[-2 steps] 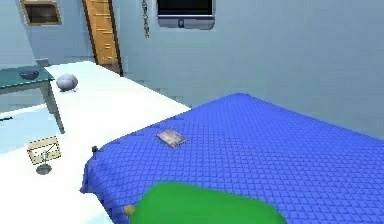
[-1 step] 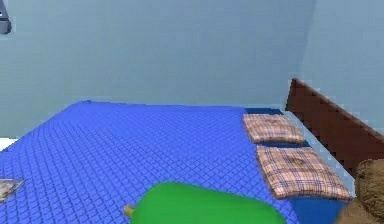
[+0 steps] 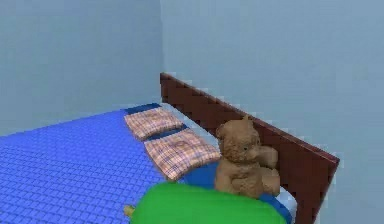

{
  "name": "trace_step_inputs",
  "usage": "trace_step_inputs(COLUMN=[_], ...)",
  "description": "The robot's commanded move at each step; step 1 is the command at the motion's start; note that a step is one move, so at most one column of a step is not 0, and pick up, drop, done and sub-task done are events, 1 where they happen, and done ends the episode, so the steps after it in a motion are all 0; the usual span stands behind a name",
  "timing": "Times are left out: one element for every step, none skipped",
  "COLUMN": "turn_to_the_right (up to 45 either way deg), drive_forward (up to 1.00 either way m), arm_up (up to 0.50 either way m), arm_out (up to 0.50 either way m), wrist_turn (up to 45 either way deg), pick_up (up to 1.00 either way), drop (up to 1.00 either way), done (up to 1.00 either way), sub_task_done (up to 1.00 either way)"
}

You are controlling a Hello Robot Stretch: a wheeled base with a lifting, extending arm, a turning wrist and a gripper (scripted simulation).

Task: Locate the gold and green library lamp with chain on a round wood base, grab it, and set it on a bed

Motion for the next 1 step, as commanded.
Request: trace_step_inputs(turn_to_the_right=[-45.0], drive_forward=[0.0], arm_up=[0.0], arm_out=[0.0], wrist_turn=[0.0], pick_up=[0.0], drop=[0.0], done=[0.0], sub_task_done=[0.0])
